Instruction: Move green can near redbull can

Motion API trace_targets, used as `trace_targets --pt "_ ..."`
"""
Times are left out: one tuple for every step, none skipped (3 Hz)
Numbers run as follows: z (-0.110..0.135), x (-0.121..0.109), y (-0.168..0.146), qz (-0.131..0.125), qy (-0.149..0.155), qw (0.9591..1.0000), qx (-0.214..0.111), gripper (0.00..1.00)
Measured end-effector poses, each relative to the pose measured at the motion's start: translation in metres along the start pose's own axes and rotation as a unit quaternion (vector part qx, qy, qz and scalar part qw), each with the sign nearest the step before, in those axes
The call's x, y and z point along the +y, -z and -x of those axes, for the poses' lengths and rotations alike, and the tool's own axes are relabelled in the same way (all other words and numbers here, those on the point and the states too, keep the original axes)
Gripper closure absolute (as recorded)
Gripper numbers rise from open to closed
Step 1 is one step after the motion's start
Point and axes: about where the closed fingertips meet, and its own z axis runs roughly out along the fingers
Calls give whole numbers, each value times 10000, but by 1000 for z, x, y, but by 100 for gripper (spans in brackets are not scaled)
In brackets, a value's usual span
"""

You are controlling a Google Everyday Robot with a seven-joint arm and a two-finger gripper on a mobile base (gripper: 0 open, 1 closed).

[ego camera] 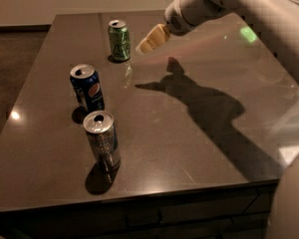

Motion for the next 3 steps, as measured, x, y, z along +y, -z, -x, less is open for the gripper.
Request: trace_targets --pt "17 1 -25 112 -98 9999 -79 0" --pt "34 3 -46 254 -157 9994 -151 0" --pt "46 7 -65 398 -185 9989 -170 0"
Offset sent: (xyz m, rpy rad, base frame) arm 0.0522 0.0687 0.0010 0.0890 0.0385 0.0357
